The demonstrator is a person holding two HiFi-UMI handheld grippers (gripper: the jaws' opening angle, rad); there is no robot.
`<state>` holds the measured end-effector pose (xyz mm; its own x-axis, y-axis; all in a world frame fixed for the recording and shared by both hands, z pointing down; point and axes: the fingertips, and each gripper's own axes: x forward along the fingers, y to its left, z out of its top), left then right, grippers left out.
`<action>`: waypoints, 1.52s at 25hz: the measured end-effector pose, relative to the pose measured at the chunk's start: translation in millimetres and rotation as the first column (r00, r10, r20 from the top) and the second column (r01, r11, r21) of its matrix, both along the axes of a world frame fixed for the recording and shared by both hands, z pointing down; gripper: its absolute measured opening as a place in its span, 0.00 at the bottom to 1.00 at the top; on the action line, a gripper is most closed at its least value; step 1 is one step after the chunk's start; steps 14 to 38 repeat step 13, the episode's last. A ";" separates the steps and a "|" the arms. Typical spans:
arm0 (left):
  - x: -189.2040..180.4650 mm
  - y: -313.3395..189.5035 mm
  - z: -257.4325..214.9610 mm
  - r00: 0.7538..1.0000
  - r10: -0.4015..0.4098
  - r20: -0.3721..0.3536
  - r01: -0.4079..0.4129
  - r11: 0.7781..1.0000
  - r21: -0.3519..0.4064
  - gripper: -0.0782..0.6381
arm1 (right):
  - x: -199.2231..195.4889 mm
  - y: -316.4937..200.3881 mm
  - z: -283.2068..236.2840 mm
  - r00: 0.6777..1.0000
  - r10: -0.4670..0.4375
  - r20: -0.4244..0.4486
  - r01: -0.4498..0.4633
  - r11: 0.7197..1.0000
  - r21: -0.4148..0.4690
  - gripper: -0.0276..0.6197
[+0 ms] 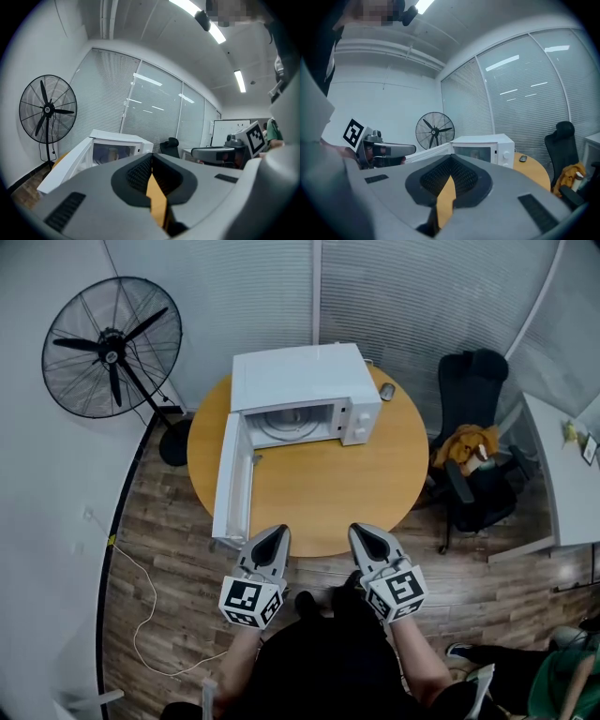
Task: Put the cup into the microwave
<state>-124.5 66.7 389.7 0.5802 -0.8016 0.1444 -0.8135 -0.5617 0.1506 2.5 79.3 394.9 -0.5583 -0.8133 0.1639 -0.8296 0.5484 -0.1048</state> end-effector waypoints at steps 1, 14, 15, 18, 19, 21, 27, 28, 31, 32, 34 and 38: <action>0.7 -0.8 0.1 1.000 0.000 0.000 0.000 1.000 0.000 0.10 | 1.0 -0.2 -0.1 1.000 -0.001 0.000 0.001 1.000 0.002 0.06; 9.1 -8.0 1.0 1.000 0.013 0.004 -0.013 1.000 -0.002 0.10 | 7.7 -4.7 -0.8 1.000 -0.002 -0.011 0.002 1.000 0.013 0.06; 9.1 -8.0 1.0 1.000 0.013 0.004 -0.013 1.000 -0.002 0.10 | 7.7 -4.7 -0.8 1.000 -0.002 -0.011 0.002 1.000 0.013 0.06; 9.1 -8.0 1.0 1.000 0.013 0.004 -0.013 1.000 -0.002 0.10 | 7.7 -4.7 -0.8 1.000 -0.002 -0.011 0.002 1.000 0.013 0.06; 9.1 -8.0 1.0 1.000 0.013 0.004 -0.013 1.000 -0.002 0.10 | 7.7 -4.7 -0.8 1.000 -0.002 -0.011 0.002 1.000 0.013 0.06; 9.1 -8.0 1.0 1.000 0.013 0.004 -0.013 1.000 -0.002 0.10 | 7.7 -4.7 -0.8 1.000 -0.002 -0.011 0.002 1.000 0.013 0.06; 9.1 -8.0 1.0 1.000 0.013 0.004 -0.013 1.000 -0.002 0.10 | 7.7 -4.7 -0.8 1.000 -0.002 -0.011 0.002 1.000 0.013 0.06; 9.1 -8.0 1.0 1.000 0.013 0.004 -0.013 1.000 -0.002 0.10 | 7.7 -4.7 -0.8 1.000 -0.002 -0.011 0.002 1.000 0.013 0.06; 9.1 -8.0 1.0 1.000 0.013 0.004 -0.013 1.000 -0.002 0.10 | 7.7 -4.7 -0.8 1.000 -0.002 -0.011 0.002 1.000 0.013 0.06; 9.1 -8.0 1.0 1.000 0.013 0.004 -0.013 1.000 -0.002 0.10 | 7.7 -4.7 -0.8 1.000 -0.002 -0.011 0.002 1.000 0.013 0.06; 9.1 -8.0 1.0 1.000 0.013 0.004 -0.013 1.000 -0.002 0.10 | 7.7 -4.7 -0.8 1.000 -0.002 -0.011 0.002 1.000 0.013 0.06; 9.1 -8.0 1.0 1.000 0.013 0.004 -0.013 1.000 -0.002 0.10 | 7.7 -4.7 -0.8 1.000 -0.002 -0.011 0.002 1.000 0.013 0.06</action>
